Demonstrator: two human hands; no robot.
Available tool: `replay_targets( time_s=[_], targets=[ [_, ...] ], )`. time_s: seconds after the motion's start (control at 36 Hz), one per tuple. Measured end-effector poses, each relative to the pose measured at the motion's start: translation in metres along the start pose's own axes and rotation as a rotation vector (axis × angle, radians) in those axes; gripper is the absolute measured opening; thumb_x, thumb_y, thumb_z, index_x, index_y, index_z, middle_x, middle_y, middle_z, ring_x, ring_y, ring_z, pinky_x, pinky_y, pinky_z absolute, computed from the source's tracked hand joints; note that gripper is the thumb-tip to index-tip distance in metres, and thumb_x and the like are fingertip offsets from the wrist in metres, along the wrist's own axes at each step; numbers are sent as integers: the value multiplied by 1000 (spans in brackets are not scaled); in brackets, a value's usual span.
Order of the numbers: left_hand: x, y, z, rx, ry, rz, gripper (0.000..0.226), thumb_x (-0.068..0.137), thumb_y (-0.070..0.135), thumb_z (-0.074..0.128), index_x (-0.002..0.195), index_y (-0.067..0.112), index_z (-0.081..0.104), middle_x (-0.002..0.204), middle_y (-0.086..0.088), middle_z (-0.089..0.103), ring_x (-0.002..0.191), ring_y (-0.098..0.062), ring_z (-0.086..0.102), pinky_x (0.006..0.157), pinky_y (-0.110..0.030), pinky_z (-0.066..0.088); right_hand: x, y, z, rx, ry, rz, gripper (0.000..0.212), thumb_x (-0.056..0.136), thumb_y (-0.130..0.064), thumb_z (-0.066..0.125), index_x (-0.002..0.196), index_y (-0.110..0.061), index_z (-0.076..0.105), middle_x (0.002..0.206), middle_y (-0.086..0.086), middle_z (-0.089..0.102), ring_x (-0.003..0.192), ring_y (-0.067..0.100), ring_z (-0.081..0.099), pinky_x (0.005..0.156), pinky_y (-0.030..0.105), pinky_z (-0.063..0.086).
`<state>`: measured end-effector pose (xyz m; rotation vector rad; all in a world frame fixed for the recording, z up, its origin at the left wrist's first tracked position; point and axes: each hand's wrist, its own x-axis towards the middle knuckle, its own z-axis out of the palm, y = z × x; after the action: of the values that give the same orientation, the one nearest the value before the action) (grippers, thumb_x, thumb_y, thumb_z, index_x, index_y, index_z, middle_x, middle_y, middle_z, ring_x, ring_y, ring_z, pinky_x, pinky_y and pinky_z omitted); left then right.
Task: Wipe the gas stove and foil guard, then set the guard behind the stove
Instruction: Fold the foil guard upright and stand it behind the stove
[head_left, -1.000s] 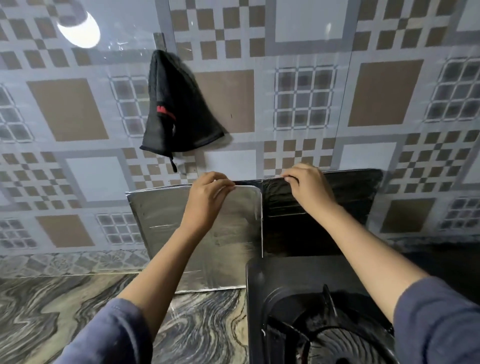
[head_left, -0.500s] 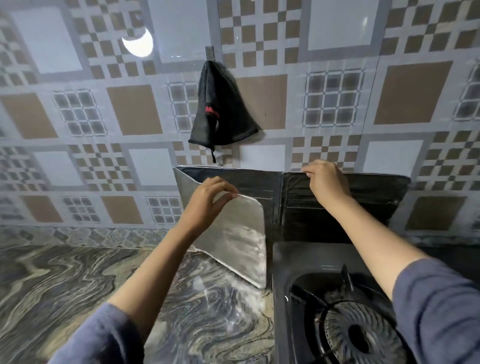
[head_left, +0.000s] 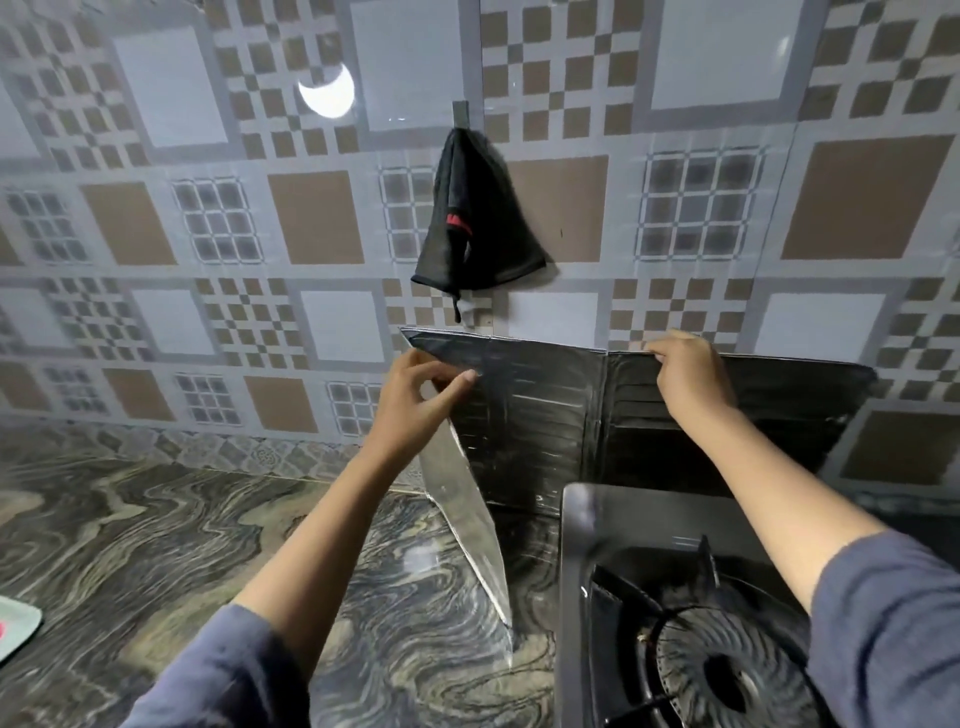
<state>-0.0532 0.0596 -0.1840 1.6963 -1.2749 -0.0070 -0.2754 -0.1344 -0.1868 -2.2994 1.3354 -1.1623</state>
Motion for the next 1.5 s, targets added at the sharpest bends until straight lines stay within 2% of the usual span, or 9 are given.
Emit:
replay_targets(
  time_s=[0.11,0.22,0.39,0.53,0.64,0.81,0.94,1.31,1.5],
  targets=[
    [10,6,7,-114,-58,-243,63,83,29,66,139,22,38,144,-8,30,133,-23,32,110,-38,31,1,19,-13,-39,36,-45,47,82,22,34,112,3,65,121,21,59,109,38,56,96,39,45],
    [14,6,18,-412,-235,-377,77,78,21,64,145,23,27,152,-4,31,138,-23,33,113,-40,28,5,35,-26,-102,88,-25,34,87,13,42,110,3,65,115,21,62,103,39,58,88,45,51],
    [11,25,38,-607,-289,-349,55,90,-8,41,138,17,34,119,14,44,80,14,52,55,2,44,6,33,-25,-264,76,-112,32,92,-11,54,123,-8,59,121,12,63,109,32,56,89,38,46],
    [3,36,43,-632,-284,-352,45,90,-9,42,119,26,38,89,24,50,63,23,57,55,0,44,6,13,0,-187,-8,-234,37,92,-11,52,129,-13,53,127,8,58,113,29,53,95,38,43],
    [-1,36,41,-621,-284,-407,56,88,-3,49,139,17,36,118,16,48,116,-6,45,91,-22,36,9,16,9,-97,56,-246,33,90,2,50,118,-9,63,112,10,65,101,29,57,83,35,48],
    [-6,41,48,-653,-321,-401,54,85,-6,46,134,16,41,113,11,55,93,4,52,83,-16,41,15,37,-8,-53,131,-174,38,86,15,41,105,-1,69,97,17,66,94,33,56,82,38,50],
    [-5,44,56,-659,-423,-394,76,65,12,65,137,14,41,143,-2,45,126,-18,49,111,-40,35,16,60,-24,-44,185,-134,33,85,15,45,101,1,70,96,20,68,93,36,58,84,37,48],
    [43,61,97,-566,-366,-419,100,60,24,61,148,20,14,157,-6,12,142,-24,23,113,-39,23,20,83,-36,-33,205,-153,30,85,15,48,98,1,71,99,17,70,94,32,60,85,24,41],
    [60,40,114,-584,-287,-420,62,76,4,57,135,15,39,125,1,51,117,-18,48,99,-28,36,25,91,-35,-12,255,-228,26,82,15,54,94,2,73,88,18,71,81,33,62,80,29,47]
  ],
)
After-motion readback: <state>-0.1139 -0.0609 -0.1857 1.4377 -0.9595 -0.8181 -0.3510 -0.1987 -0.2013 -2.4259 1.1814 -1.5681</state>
